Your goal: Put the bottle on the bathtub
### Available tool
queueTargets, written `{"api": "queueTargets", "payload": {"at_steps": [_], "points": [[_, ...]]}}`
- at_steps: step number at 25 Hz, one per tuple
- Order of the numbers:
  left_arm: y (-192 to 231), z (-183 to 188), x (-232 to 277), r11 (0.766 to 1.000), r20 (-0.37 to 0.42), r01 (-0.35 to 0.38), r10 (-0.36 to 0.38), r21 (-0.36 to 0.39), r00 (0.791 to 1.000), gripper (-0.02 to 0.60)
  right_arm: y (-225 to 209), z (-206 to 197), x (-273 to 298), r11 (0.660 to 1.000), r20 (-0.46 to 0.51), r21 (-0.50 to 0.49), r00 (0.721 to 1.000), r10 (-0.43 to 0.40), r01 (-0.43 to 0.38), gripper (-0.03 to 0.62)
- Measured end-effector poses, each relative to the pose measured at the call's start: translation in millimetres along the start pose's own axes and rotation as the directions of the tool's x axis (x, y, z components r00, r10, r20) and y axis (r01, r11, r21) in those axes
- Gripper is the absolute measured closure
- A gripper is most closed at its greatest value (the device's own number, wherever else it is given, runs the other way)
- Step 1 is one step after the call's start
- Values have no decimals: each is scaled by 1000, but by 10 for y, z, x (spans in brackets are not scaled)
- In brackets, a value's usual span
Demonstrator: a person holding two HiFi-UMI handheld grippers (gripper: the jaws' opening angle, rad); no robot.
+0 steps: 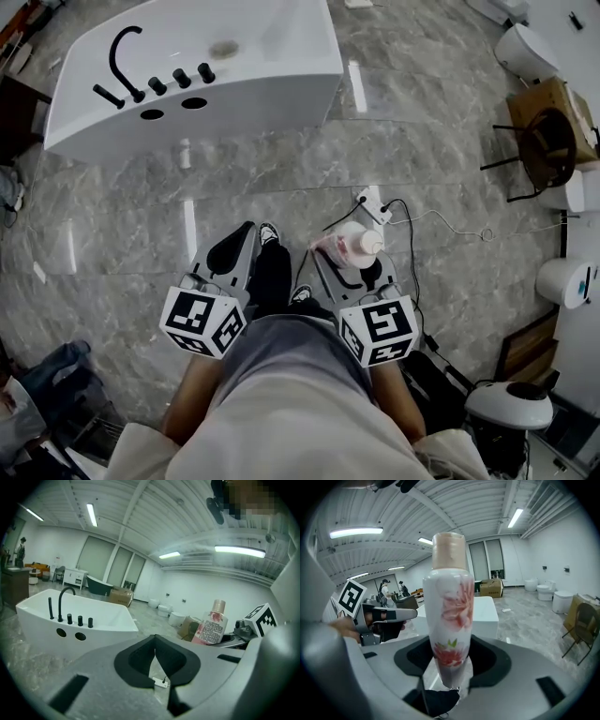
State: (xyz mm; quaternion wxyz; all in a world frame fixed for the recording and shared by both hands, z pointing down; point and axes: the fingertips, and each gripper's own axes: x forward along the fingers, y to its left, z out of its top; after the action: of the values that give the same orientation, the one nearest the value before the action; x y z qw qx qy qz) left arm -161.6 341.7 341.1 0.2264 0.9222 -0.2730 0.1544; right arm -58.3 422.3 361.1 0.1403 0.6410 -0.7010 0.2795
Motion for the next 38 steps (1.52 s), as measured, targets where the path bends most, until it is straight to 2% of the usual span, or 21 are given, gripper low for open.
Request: {"api": "queueTargets", "payload": {"at_steps": [9,16,27,38], "points": [[786,680,310,1000,60,11,-12,7,998,574,70,722,779,999,8,-33,1000,0,0,372],[1150,961,429,1000,75,26,-26,12,997,574,147,1108,1216,998,20,-56,1000,12,-11,372],[1483,1230,633,1000,92,25,-26,3,995,574,134,1396,1623,997,8,-69,999,35,-35,372],[1740,1546,1325,1000,99,21,-19,-12,995,574,-347,1887,2281,993,10,-87,996,83,-82,372]]}}
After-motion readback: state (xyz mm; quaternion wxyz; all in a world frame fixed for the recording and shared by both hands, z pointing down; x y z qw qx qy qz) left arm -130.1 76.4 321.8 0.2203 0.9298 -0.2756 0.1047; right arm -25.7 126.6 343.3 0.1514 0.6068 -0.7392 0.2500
